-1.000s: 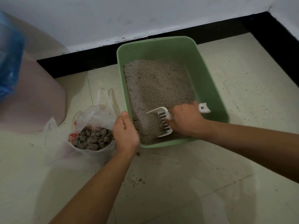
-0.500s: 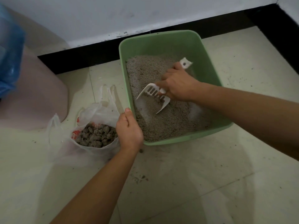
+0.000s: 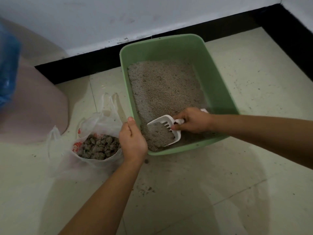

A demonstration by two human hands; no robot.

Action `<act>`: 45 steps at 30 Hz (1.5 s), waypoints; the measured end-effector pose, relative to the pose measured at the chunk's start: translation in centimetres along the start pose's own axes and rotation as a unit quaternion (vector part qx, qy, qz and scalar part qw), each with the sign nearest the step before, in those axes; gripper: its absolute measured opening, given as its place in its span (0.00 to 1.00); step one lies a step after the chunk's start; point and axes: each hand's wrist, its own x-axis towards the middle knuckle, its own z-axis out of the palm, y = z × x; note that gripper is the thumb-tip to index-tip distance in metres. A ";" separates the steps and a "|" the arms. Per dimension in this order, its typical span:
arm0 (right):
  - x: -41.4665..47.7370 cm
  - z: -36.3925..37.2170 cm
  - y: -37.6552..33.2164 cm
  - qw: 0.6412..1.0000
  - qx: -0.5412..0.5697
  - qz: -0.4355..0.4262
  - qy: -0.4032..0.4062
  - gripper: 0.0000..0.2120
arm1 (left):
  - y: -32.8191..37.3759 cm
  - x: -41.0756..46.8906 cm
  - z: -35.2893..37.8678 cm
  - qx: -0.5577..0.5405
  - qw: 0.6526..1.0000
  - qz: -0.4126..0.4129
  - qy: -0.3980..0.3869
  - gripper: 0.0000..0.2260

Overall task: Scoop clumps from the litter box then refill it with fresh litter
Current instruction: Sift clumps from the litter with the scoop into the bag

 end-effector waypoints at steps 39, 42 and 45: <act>-2.9 -1.9 -2.1 0.987 0.149 0.046 0.034 0.06 | 1.5 -0.7 -0.4 -0.007 1.000 -0.029 0.002 0.20; -2.9 -1.7 -2.2 0.989 0.133 0.050 0.046 0.07 | 1.7 -0.7 -0.4 -0.014 0.999 -0.036 0.007 0.20; -3.1 -1.5 -2.3 0.989 0.131 0.051 0.046 0.09 | 1.7 -0.8 -0.4 -0.017 0.999 -0.034 0.005 0.20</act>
